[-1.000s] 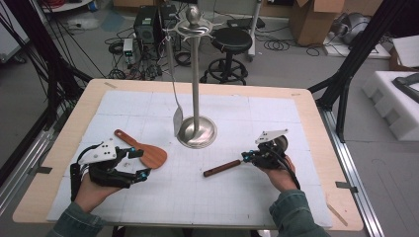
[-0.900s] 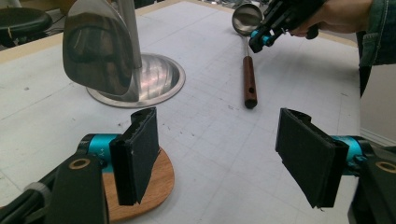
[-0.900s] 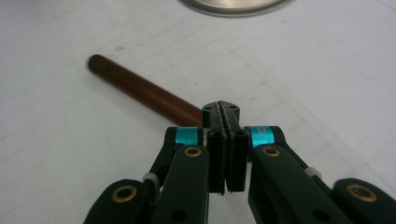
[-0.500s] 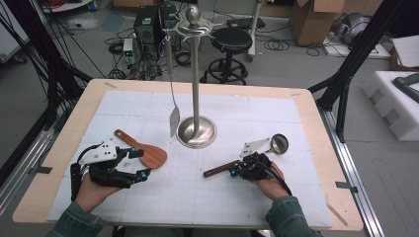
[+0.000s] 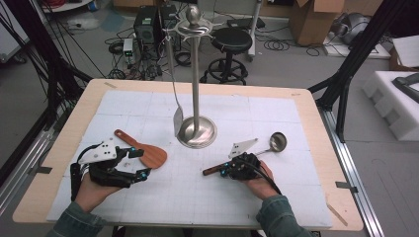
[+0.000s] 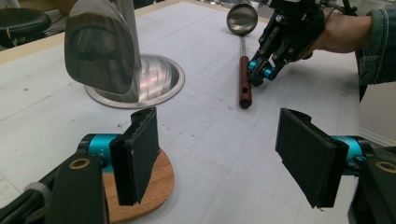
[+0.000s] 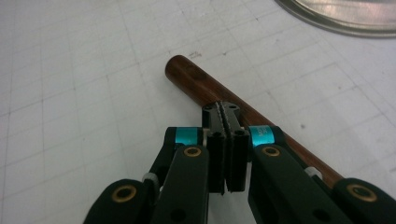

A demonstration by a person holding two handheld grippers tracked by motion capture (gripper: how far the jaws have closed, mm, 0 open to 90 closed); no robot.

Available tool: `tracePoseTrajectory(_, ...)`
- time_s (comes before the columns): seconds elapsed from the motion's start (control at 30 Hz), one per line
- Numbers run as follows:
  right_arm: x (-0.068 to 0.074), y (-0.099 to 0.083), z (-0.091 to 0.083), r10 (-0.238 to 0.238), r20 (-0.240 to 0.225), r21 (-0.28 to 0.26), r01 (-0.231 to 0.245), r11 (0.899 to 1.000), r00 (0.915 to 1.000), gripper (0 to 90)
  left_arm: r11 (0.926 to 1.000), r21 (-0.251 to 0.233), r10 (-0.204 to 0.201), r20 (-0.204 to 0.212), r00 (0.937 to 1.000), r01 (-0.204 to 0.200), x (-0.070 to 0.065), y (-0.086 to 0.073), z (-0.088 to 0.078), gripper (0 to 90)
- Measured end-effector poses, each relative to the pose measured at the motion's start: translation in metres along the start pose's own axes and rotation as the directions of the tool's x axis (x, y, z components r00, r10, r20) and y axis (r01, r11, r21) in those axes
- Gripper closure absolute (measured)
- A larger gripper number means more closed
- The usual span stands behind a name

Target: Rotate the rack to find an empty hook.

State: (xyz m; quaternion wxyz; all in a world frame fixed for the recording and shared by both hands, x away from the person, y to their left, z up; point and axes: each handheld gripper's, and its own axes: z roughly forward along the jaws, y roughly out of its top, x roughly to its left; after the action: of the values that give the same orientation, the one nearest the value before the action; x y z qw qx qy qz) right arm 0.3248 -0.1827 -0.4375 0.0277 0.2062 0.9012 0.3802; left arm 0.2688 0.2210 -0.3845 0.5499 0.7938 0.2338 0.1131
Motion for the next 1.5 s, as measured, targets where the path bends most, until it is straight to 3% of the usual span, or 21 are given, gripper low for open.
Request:
tracePoseTrajectory(0.37, 0.001, 0.013, 0.015, -0.005, 0.006, 0.0, 0.005, 1.0, 1.0, 89.9, 1.0, -0.004, -0.004, 0.0, 1.0, 0.004, 0.0, 0.0, 0.0, 30.5)
tracePoseTrajectory(0.9, -0.005, 0.017, 0.019, 0.02, 0.018, -0.019, -0.02, 1.0, 0.9996, 90.0, 1.0, 0.0, 0.001, -0.002, 1.0, -0.001, 0.001, 0.0, 0.0, 30.5)
tracePoseTrajectory(1.17, -0.009, 0.013, -0.003, 0.044, 0.008, -0.067, -0.043, 0.997, 0.999, 89.9, 1.0, 0.0, 0.0, 0.003, 1.0, 0.0, 0.0, 0.0, 0.0, 30.5)
tracePoseTrajectory(1.4, -0.028, -0.001, -0.035, 0.094, 0.072, -0.113, -0.085, 0.99, 0.993, 90.0, 1.0, 0.0, -0.001, 0.002, 1.0, 0.001, 0.0, 0.0, 0.0, 30.5)
tracePoseTrajectory(1.5, -0.04, -0.008, -0.049, 0.131, 0.11, -0.11, -0.119, 0.987, 0.9852, 90.0, 1.0, 0.001, 0.0, 0.004, 1.0, 0.0, 0.0, 0.0, 0.0, 30.5)
